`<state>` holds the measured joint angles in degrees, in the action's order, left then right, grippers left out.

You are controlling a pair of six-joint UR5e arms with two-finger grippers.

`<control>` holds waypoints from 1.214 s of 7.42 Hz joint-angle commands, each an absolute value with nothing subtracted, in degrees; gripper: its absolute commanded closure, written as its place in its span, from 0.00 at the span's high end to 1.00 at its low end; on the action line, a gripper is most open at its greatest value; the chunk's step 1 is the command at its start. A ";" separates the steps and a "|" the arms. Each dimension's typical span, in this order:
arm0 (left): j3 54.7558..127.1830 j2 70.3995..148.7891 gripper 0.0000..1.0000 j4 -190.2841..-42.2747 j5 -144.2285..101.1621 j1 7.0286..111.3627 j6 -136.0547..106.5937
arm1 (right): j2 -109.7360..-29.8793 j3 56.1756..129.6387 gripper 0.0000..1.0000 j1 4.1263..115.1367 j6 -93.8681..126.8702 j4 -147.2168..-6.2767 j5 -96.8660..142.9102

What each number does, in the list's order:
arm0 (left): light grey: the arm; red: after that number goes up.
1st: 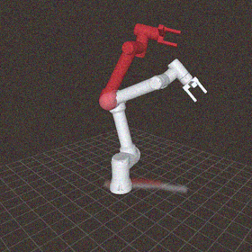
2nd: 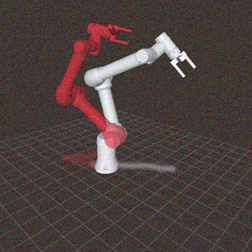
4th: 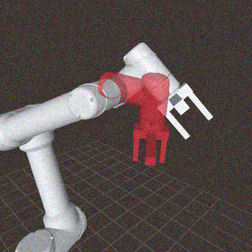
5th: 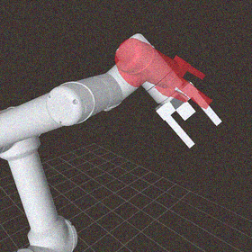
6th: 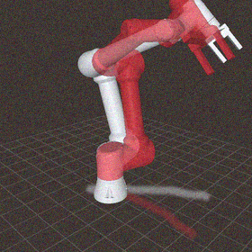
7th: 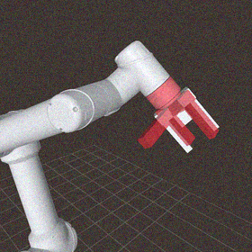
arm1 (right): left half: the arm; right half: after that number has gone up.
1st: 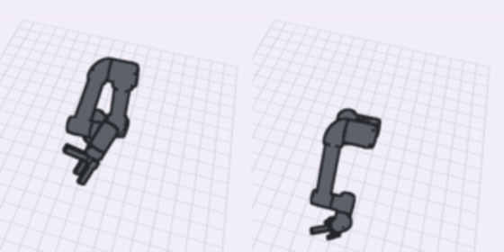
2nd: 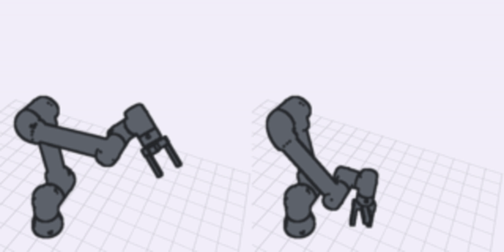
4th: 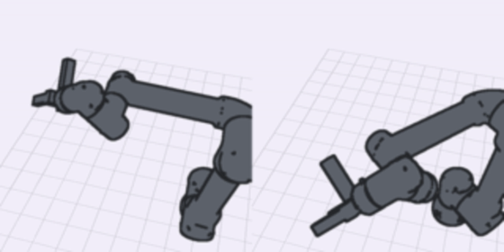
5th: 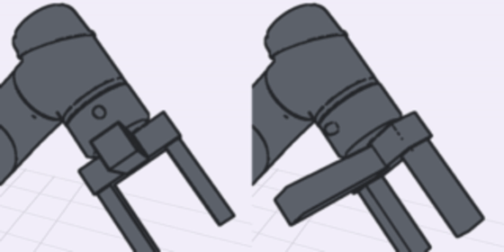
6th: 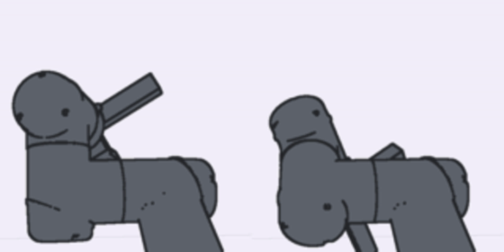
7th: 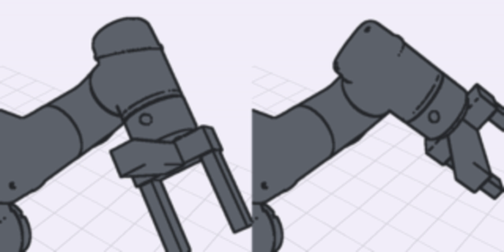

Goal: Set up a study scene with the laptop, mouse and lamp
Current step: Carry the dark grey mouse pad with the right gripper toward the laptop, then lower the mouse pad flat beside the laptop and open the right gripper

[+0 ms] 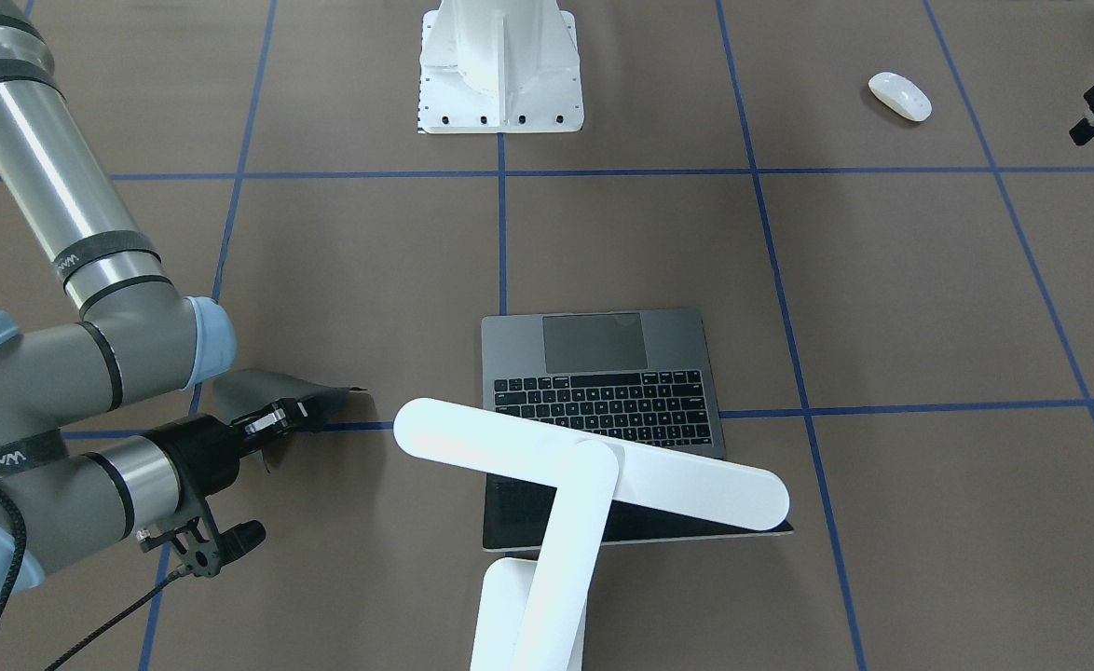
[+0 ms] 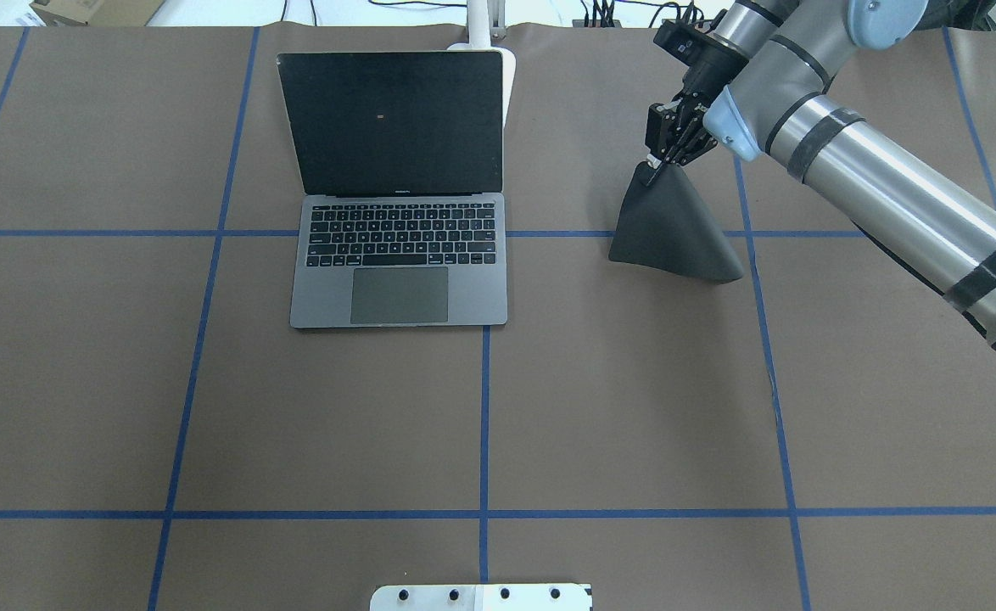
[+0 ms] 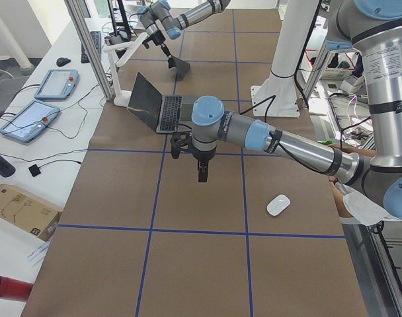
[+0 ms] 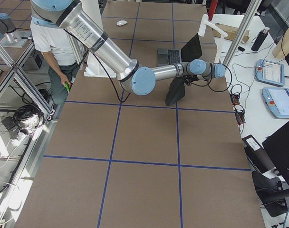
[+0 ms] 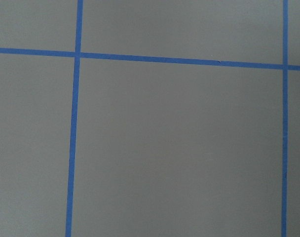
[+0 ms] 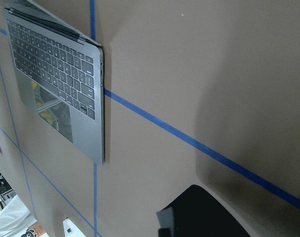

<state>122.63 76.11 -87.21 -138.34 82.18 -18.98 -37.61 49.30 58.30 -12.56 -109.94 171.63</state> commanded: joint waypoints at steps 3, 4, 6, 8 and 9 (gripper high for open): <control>122.87 76.20 1.00 -87.27 -138.34 82.18 -19.07 | -35.51 45.88 0.00 56.16 -12.48 -107.67 171.74; 122.96 76.20 1.00 -87.28 -138.34 82.18 -19.25 | -35.07 45.10 0.02 55.64 -12.39 -107.67 171.74; 123.40 76.11 1.00 -87.19 -138.34 82.18 -19.34 | -33.67 44.13 0.16 54.93 -12.22 -107.67 172.00; 123.92 76.11 1.00 -87.10 -138.51 82.27 -19.42 | -31.73 40.01 0.20 54.93 -12.04 -107.67 175.76; 124.01 76.11 1.00 -87.01 -139.73 82.27 -19.51 | -31.73 38.77 0.20 54.93 -12.04 -107.67 177.26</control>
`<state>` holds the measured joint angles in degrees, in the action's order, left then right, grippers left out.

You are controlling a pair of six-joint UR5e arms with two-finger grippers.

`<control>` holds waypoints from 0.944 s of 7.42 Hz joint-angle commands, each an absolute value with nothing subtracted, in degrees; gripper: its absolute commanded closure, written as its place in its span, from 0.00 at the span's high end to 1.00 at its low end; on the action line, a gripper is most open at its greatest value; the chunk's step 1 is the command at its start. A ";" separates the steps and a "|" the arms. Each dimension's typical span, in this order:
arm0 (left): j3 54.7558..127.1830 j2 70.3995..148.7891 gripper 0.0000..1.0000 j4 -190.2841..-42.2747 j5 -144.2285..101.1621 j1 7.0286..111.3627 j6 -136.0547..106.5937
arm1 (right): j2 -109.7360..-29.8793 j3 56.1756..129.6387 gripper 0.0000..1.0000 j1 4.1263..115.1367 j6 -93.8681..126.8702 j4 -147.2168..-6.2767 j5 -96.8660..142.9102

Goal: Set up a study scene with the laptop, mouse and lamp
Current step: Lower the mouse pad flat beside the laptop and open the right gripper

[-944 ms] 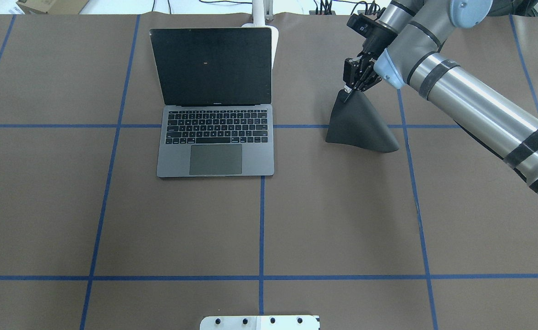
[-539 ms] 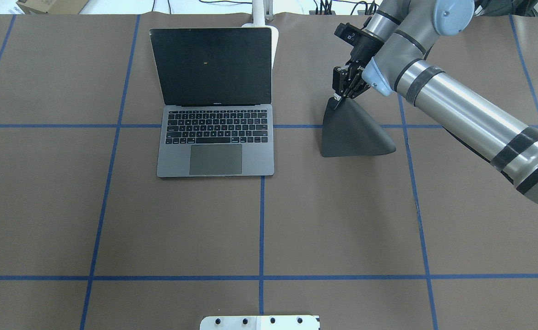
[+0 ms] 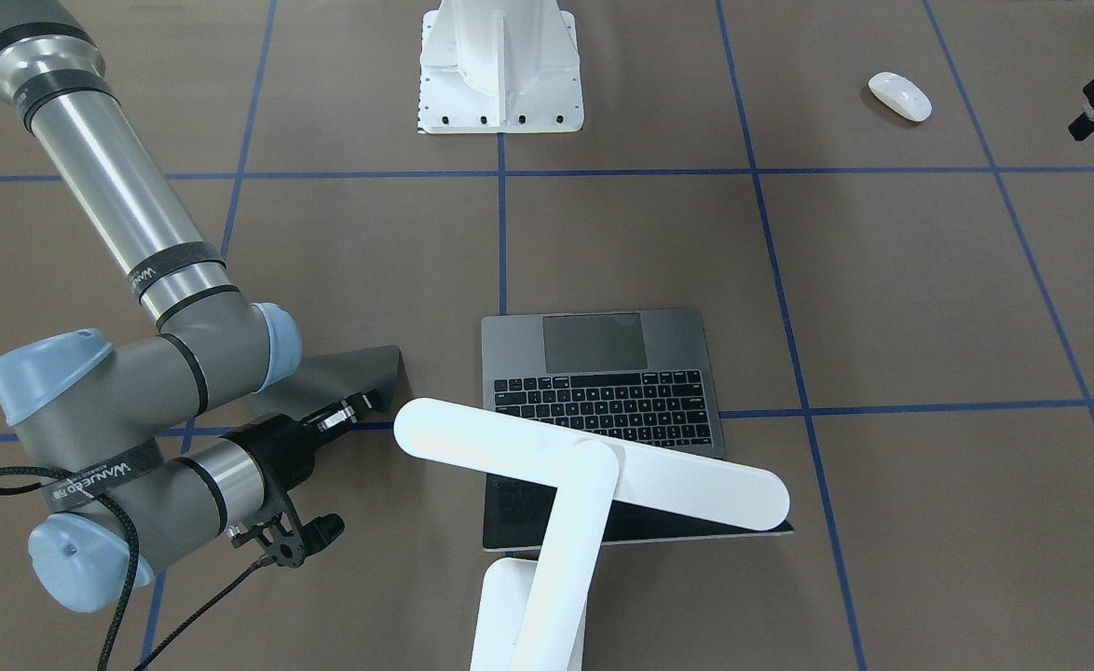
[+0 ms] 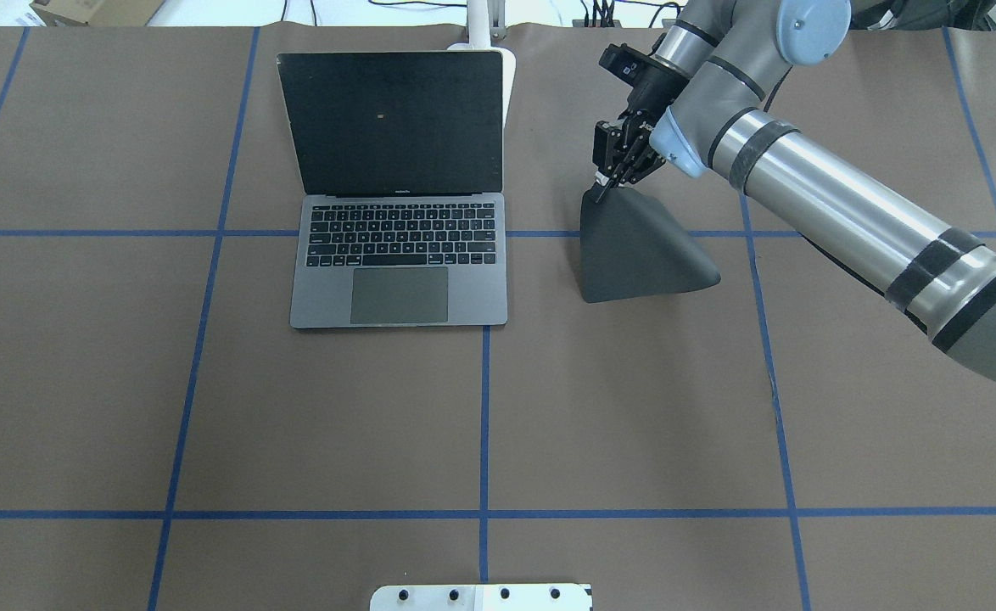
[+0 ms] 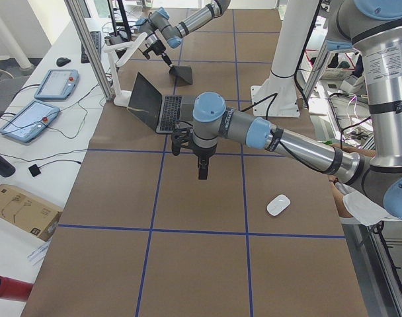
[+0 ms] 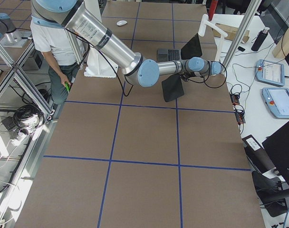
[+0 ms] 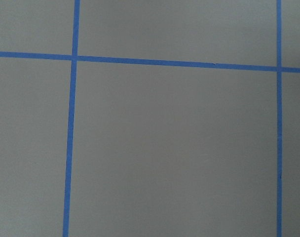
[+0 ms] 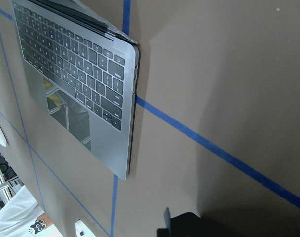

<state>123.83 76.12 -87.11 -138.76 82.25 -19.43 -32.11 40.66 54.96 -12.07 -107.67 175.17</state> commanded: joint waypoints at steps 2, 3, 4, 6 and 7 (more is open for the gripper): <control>124.28 76.11 1.00 -86.92 -139.92 82.35 -19.51 | -31.82 36.92 0.21 54.84 -12.04 -107.75 181.48; 124.63 76.11 1.00 -86.92 -140.01 82.35 -19.51 | -31.82 36.91 0.23 54.84 -12.04 -107.75 181.58; 124.72 76.11 1.00 -86.84 -140.01 82.35 -19.51 | -31.82 36.91 0.29 54.84 -12.04 -107.84 181.67; 124.72 76.11 0.99 -86.92 -139.92 82.44 -19.51 | -31.99 36.83 0.41 54.84 -12.04 -109.67 185.15; 125.15 76.03 1.00 -86.84 -140.01 82.44 -19.51 | -31.99 36.83 0.45 54.76 -12.04 -111.17 186.58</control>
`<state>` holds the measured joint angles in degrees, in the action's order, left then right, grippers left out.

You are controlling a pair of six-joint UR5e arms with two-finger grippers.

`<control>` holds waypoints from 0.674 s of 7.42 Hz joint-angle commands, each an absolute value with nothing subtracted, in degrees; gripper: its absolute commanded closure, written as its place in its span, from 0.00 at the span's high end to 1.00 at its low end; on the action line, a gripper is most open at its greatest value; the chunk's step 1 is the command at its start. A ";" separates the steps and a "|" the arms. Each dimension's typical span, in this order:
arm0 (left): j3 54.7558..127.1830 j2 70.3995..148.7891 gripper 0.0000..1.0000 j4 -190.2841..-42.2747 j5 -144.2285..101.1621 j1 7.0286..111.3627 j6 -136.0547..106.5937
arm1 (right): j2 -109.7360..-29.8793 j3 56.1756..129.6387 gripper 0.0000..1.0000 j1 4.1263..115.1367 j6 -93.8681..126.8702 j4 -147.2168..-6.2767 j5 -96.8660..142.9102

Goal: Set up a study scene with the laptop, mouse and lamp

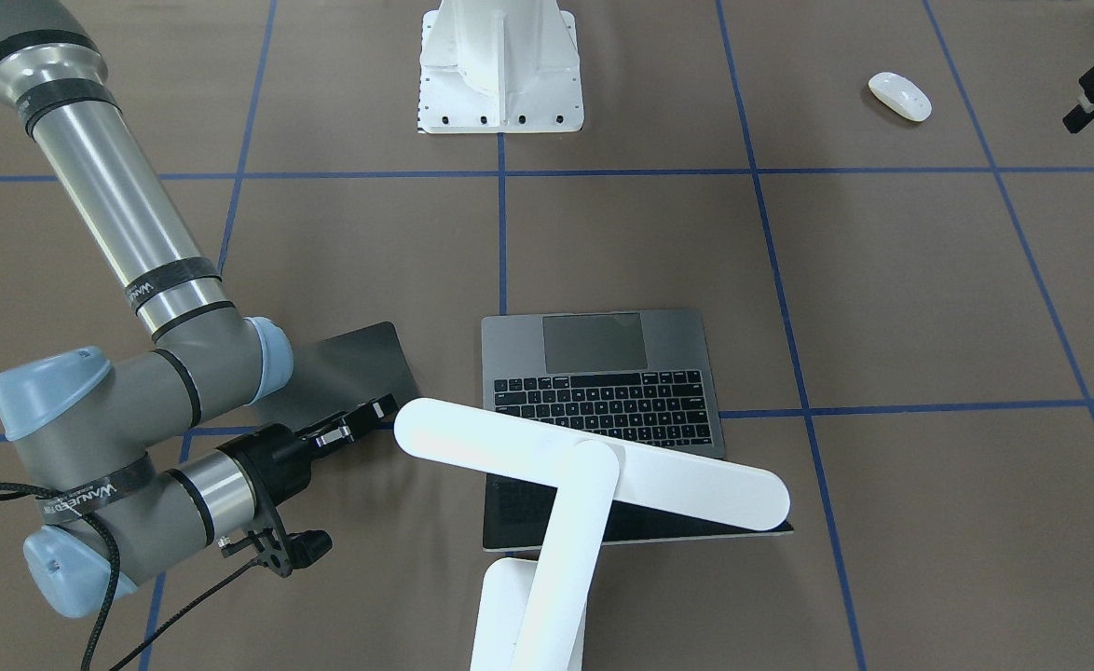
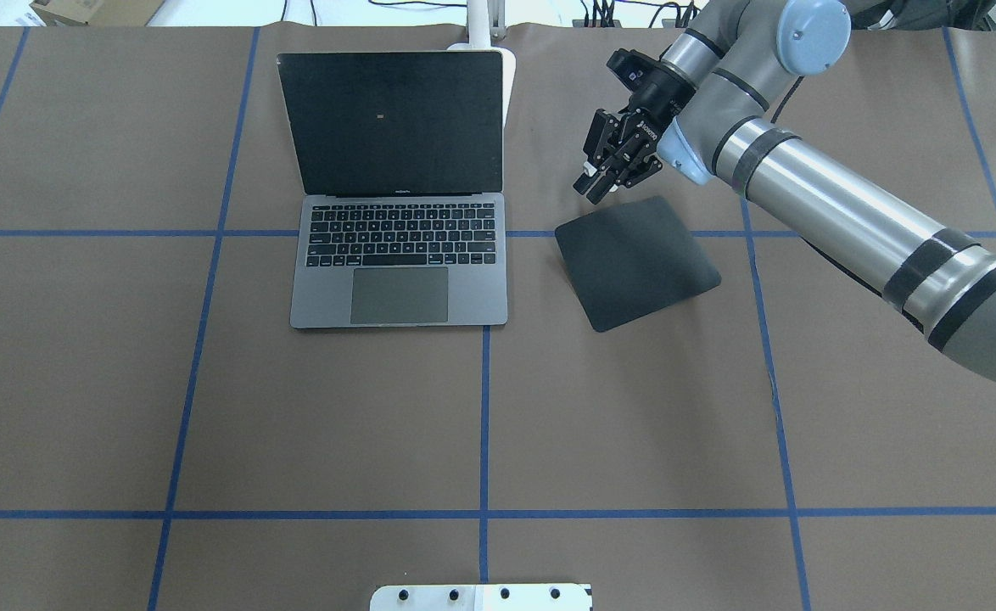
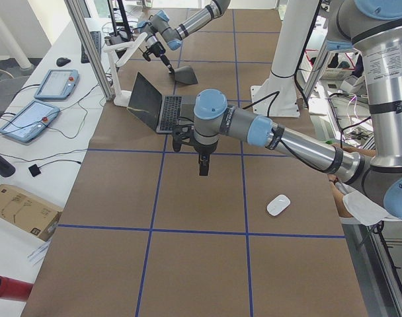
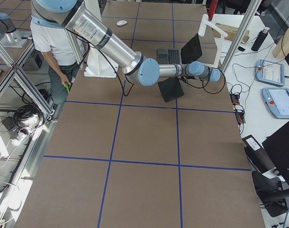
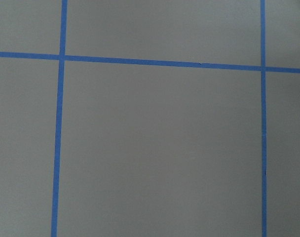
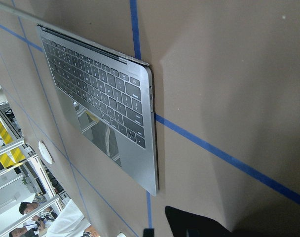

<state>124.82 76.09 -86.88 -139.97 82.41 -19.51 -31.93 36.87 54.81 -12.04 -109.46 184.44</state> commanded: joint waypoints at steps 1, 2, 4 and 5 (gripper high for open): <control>125.24 76.03 1.00 -86.84 -140.01 82.53 -19.51 | -32.08 36.83 0.47 54.93 -12.04 -111.36 187.90; 125.42 76.03 1.00 -86.75 -140.01 82.53 -19.51 | -32.17 36.83 0.48 55.37 -12.04 -111.36 188.08; 125.42 76.03 1.00 -86.66 -140.01 82.53 -19.51 | -32.78 37.00 0.63 58.34 -12.04 -111.36 188.09; 124.98 76.03 1.00 -86.57 -140.01 82.44 -19.51 | -35.39 38.74 0.67 59.32 -12.04 -111.36 188.09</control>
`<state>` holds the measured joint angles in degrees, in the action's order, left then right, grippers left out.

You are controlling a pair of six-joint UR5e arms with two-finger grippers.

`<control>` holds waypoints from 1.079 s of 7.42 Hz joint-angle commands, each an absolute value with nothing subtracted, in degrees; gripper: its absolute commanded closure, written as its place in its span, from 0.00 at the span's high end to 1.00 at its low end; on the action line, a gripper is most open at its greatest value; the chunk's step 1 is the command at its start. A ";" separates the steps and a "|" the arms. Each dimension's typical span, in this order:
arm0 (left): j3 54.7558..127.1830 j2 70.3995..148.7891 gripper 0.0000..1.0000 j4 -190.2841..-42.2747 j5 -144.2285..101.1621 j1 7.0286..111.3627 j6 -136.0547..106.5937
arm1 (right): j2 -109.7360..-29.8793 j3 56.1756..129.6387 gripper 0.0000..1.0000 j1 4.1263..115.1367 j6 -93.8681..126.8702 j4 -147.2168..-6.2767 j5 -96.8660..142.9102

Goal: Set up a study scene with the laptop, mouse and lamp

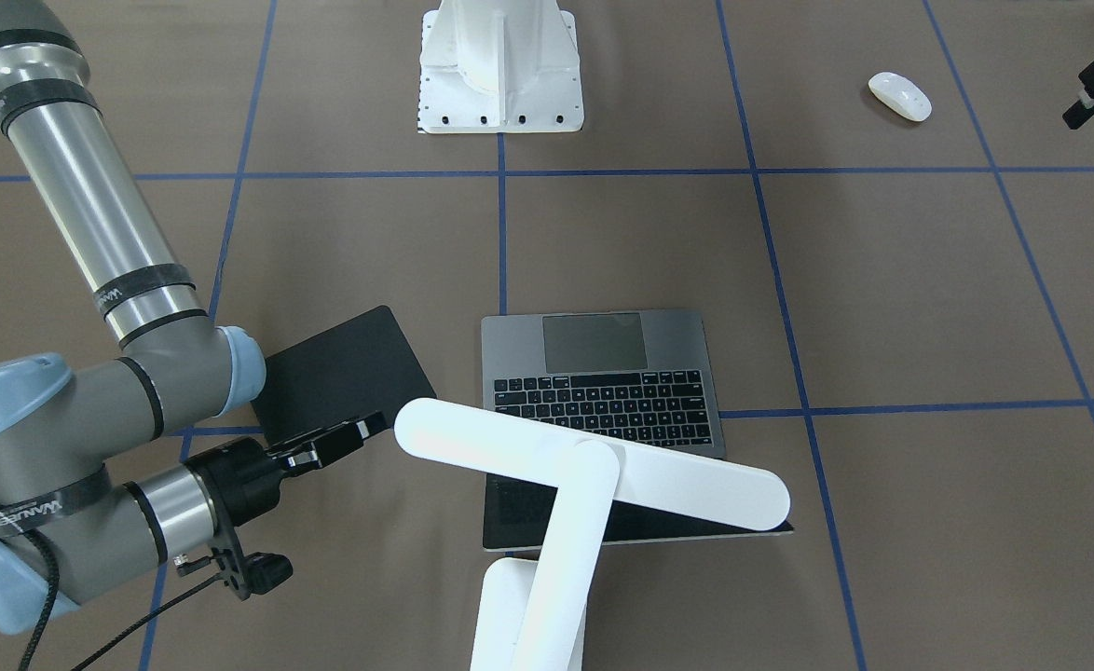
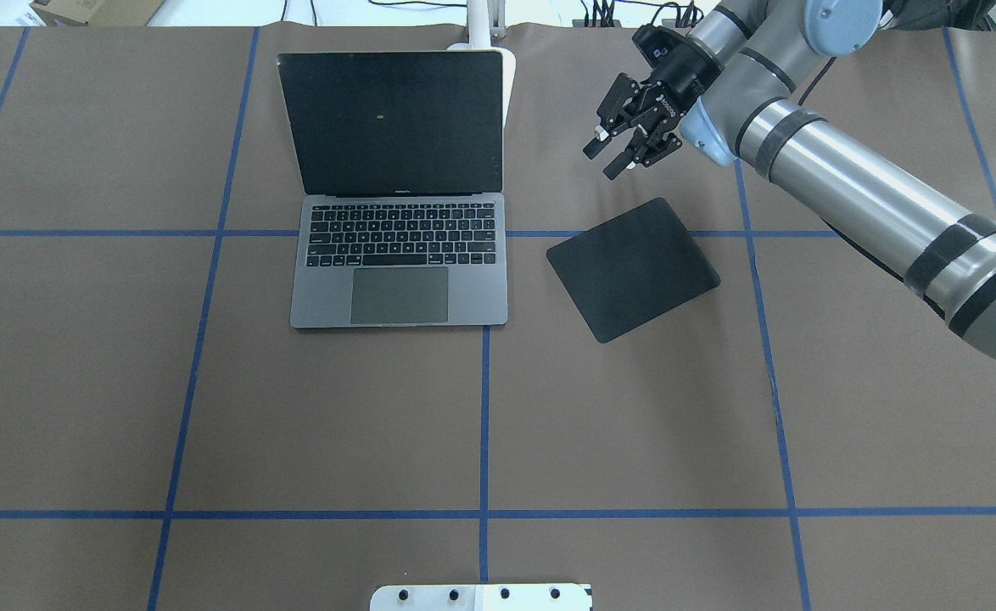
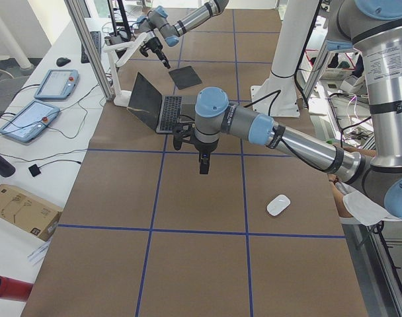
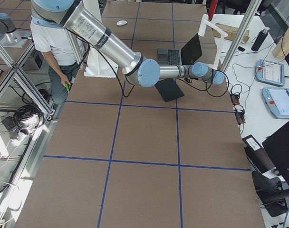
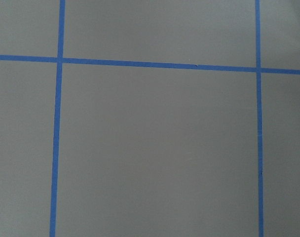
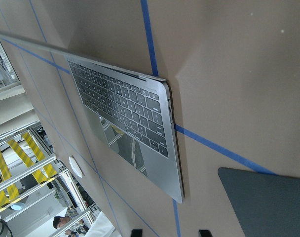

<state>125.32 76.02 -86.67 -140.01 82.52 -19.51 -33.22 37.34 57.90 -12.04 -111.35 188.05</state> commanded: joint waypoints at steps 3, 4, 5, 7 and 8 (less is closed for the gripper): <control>125.51 76.03 1.00 -86.66 -139.92 82.44 -19.60 | -46.54 50.50 0.74 61.95 -11.95 -111.36 187.82; 125.51 76.03 1.00 -86.75 -140.01 82.44 -19.60 | -49.63 50.97 0.74 63.62 -11.34 -111.53 187.56; 125.42 76.03 1.00 -86.75 -140.01 82.44 -19.60 | -50.70 51.76 0.70 65.55 -10.90 -111.53 183.30; 125.16 76.11 1.00 -86.66 -140.01 82.44 -19.51 | -55.17 62.53 0.65 67.75 -3.82 -111.18 170.38; 124.98 76.03 1.00 -86.66 -140.01 82.35 -19.51 | -58.33 65.45 0.66 69.16 -3.87 -110.83 166.24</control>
<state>125.21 76.06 -86.67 -140.01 82.42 -19.54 -54.73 60.75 67.45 -5.50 -111.20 172.21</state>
